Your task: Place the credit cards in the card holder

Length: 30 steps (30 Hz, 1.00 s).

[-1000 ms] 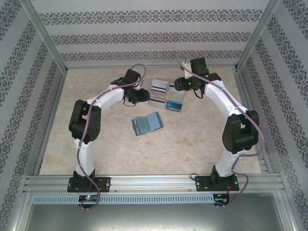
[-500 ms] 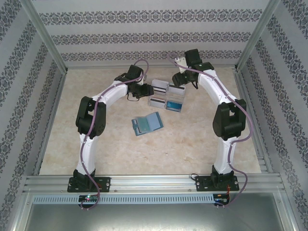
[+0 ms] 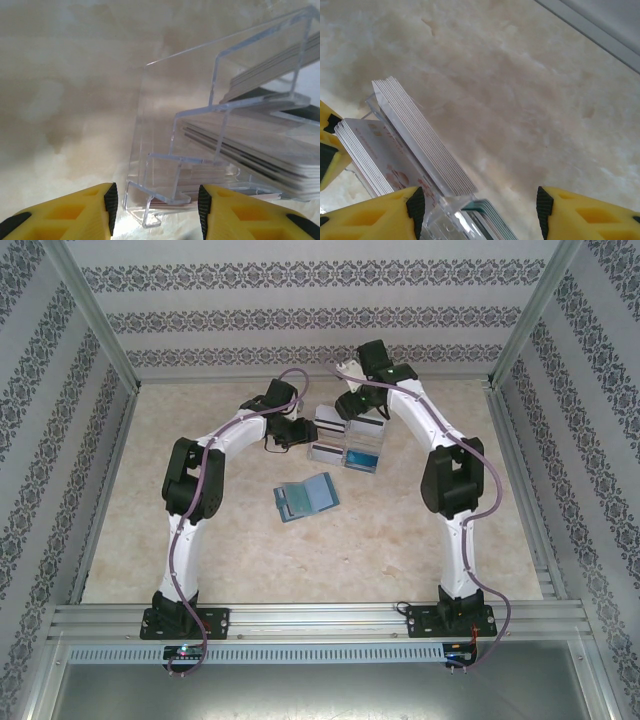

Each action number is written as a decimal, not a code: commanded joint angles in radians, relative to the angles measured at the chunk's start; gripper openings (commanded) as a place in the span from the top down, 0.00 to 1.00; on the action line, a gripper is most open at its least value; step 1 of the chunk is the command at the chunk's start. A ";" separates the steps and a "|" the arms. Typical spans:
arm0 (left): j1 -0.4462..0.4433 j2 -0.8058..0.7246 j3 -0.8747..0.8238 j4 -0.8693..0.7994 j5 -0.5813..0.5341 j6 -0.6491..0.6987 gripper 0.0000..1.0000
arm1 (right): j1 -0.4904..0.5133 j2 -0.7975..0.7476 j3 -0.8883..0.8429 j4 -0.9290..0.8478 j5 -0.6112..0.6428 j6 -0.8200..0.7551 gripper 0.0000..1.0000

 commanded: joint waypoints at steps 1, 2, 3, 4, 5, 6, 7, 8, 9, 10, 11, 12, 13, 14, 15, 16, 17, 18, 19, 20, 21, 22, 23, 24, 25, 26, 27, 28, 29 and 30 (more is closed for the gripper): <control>0.008 0.027 0.041 0.029 0.009 0.002 0.52 | 0.010 0.035 0.057 -0.034 -0.021 -0.027 0.37; 0.009 0.034 0.045 0.031 0.013 -0.001 0.52 | 0.014 0.045 0.066 -0.035 -0.015 -0.029 0.37; 0.008 0.041 0.050 0.031 0.021 -0.004 0.52 | 0.016 0.057 0.076 -0.033 -0.013 -0.030 0.37; 0.008 0.045 0.051 0.033 0.025 -0.005 0.52 | 0.018 0.067 0.085 -0.034 -0.012 -0.029 0.37; 0.008 0.049 0.051 0.039 0.031 -0.008 0.52 | 0.019 0.080 0.099 -0.040 -0.010 -0.027 0.37; 0.008 0.051 0.051 0.040 0.032 -0.010 0.52 | 0.019 0.091 0.111 -0.045 -0.009 -0.026 0.37; 0.008 0.053 0.051 0.041 0.031 -0.010 0.52 | 0.020 0.097 0.119 -0.046 -0.009 -0.025 0.37; 0.009 0.054 0.051 0.039 0.030 -0.009 0.52 | 0.019 0.103 0.123 -0.045 -0.009 -0.024 0.37; 0.009 0.055 0.048 0.037 0.028 -0.007 0.52 | 0.021 0.107 0.125 -0.042 -0.005 -0.024 0.37; 0.009 0.055 0.046 0.038 0.028 -0.007 0.52 | 0.022 0.111 0.129 -0.043 -0.005 -0.024 0.37; 0.009 0.054 0.042 0.038 0.028 -0.008 0.52 | 0.024 0.116 0.133 -0.046 -0.005 -0.026 0.37; 0.009 0.053 0.039 0.038 0.028 -0.008 0.52 | 0.025 0.120 0.133 -0.048 -0.005 -0.026 0.37; 0.008 0.054 0.032 0.041 0.028 -0.008 0.52 | 0.027 0.120 0.134 -0.050 -0.013 -0.027 0.37; 0.008 0.052 0.027 0.043 0.028 -0.010 0.52 | 0.028 0.122 0.132 -0.050 -0.020 -0.027 0.37; 0.009 0.052 0.021 0.049 0.027 -0.011 0.52 | 0.030 0.122 0.129 -0.048 -0.022 -0.027 0.37; 0.008 0.054 0.018 0.051 0.028 -0.012 0.52 | 0.033 0.123 0.127 -0.045 -0.020 -0.027 0.37; 0.009 0.055 0.017 0.051 0.028 -0.012 0.52 | 0.036 0.125 0.130 -0.048 -0.019 -0.030 0.37; 0.009 0.056 0.017 0.049 0.029 -0.012 0.52 | 0.038 0.125 0.132 -0.053 -0.019 -0.034 0.37; 0.008 0.055 0.016 0.050 0.030 -0.012 0.52 | 0.039 0.121 0.128 -0.055 -0.019 -0.036 0.37; 0.008 0.056 0.013 0.051 0.031 -0.013 0.52 | 0.040 0.117 0.124 -0.053 -0.021 -0.034 0.37; 0.009 0.056 0.011 0.054 0.031 -0.013 0.52 | 0.040 0.109 0.118 -0.049 -0.022 -0.031 0.37; 0.009 0.055 0.012 0.054 0.033 -0.015 0.52 | 0.040 0.100 0.113 -0.045 -0.021 -0.029 0.37; 0.008 0.055 0.012 0.054 0.033 -0.015 0.52 | 0.039 0.091 0.108 -0.041 -0.019 -0.028 0.37; 0.008 0.055 0.014 0.054 0.036 -0.015 0.52 | 0.039 0.080 0.103 -0.036 -0.017 -0.025 0.37; 0.009 0.056 0.015 0.054 0.036 -0.015 0.52 | 0.038 0.070 0.096 -0.029 -0.024 -0.022 0.37; 0.008 0.056 0.016 0.054 0.035 -0.015 0.52 | 0.036 0.064 0.091 -0.023 -0.030 -0.021 0.37; 0.009 0.055 0.017 0.053 0.037 -0.015 0.52 | 0.036 0.063 0.088 -0.020 -0.032 -0.021 0.36; 0.009 0.055 0.017 0.052 0.037 -0.015 0.52 | 0.036 0.063 0.091 -0.024 -0.035 -0.024 0.36; 0.009 0.055 0.017 0.052 0.039 -0.015 0.52 | 0.037 0.066 0.092 -0.030 -0.035 -0.027 0.36; 0.009 0.055 0.017 0.052 0.039 -0.016 0.52 | 0.038 0.071 0.092 -0.034 -0.035 -0.027 0.36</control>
